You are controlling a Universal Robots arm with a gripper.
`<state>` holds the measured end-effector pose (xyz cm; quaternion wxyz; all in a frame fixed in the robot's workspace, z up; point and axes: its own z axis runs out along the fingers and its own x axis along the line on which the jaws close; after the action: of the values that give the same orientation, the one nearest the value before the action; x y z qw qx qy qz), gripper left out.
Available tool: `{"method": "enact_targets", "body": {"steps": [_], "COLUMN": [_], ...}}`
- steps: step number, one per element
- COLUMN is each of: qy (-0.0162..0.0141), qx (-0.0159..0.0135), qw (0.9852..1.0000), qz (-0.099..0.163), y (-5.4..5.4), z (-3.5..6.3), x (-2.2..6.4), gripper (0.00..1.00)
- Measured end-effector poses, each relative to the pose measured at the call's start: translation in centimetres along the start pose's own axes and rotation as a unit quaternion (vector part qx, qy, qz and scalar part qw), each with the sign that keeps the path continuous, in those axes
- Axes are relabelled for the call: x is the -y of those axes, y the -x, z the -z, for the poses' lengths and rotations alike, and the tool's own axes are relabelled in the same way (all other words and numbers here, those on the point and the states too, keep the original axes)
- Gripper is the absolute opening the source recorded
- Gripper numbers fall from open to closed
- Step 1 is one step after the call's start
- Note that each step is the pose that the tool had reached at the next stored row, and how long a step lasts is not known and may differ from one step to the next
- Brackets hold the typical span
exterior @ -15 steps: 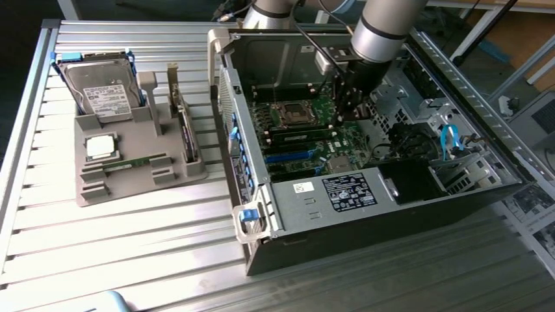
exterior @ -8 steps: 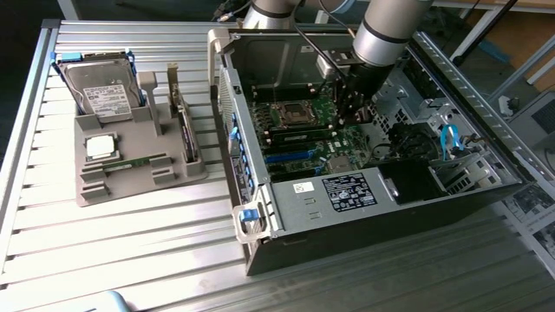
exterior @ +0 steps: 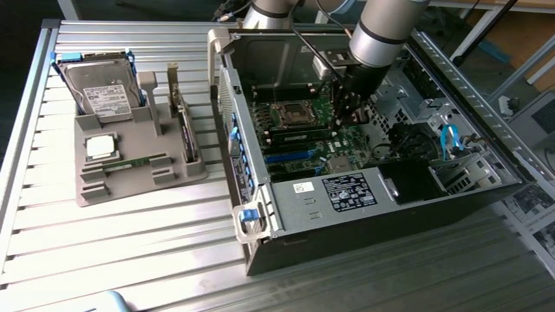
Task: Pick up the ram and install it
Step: 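Press down the ram until it locks into place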
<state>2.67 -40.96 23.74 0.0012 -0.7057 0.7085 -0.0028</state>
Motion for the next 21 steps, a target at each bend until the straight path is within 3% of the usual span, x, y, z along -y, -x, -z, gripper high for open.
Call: {"method": "enact_targets", "body": {"steps": [21], "qy": [0.0000], "qx": [-0.0003], "qw": [1.0000], "qz": [0.000], "y": [-0.43], "z": [-0.73], "x": [-0.05], "gripper": [0.11]}}
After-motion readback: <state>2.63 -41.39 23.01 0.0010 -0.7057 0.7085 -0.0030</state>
